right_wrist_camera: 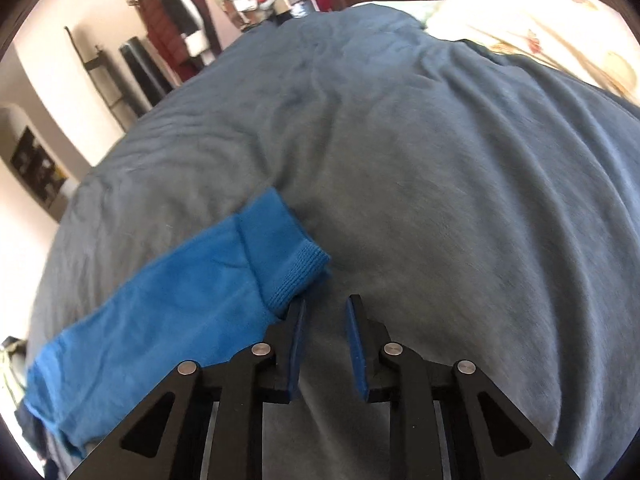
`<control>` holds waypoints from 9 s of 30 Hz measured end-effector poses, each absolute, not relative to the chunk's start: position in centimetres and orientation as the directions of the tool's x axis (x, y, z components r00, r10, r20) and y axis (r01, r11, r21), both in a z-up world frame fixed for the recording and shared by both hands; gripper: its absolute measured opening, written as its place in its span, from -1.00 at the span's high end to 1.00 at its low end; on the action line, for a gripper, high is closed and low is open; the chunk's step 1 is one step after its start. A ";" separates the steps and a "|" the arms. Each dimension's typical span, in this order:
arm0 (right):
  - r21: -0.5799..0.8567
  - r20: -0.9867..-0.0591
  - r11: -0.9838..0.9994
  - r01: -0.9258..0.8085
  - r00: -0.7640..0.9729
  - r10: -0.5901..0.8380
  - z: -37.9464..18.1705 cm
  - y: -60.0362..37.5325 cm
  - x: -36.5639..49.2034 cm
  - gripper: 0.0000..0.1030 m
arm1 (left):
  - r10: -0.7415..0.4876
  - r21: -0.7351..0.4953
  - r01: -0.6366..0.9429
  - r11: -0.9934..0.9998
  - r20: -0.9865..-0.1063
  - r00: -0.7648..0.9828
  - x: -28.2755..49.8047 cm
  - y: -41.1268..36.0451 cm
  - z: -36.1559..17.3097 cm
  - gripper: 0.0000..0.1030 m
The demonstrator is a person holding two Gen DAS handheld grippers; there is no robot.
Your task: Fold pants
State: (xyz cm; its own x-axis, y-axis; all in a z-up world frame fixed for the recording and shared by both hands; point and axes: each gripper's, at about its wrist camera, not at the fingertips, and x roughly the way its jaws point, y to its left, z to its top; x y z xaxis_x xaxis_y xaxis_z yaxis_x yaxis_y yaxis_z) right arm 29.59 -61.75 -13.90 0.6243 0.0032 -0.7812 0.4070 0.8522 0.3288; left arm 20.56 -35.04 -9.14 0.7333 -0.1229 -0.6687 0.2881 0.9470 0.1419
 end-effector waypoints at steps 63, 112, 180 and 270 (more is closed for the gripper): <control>0.279 -0.821 0.939 0.202 0.558 0.124 -11.0 -62.2 35.7 0.54 | -0.102 0.132 0.268 0.954 -0.700 0.707 22.9 -37.4 -9.0 -0.83; 0.073 -0.802 0.900 0.429 0.562 -0.203 -11.4 -62.3 38.3 0.38 | -0.015 0.142 0.171 0.975 -0.726 0.687 29.2 -33.9 -10.4 -0.88; 0.387 -0.812 0.735 0.556 0.583 -0.013 -12.3 -65.3 28.7 0.41 | -0.042 0.173 0.218 0.960 -0.685 0.727 25.6 -34.8 -8.0 -0.89; -0.090 -0.774 0.994 -0.067 0.632 -0.027 -0.8 -23.4 35.2 0.64 | 0.061 0.083 0.002 0.997 -0.749 0.660 28.3 1.4 -1.3 -0.94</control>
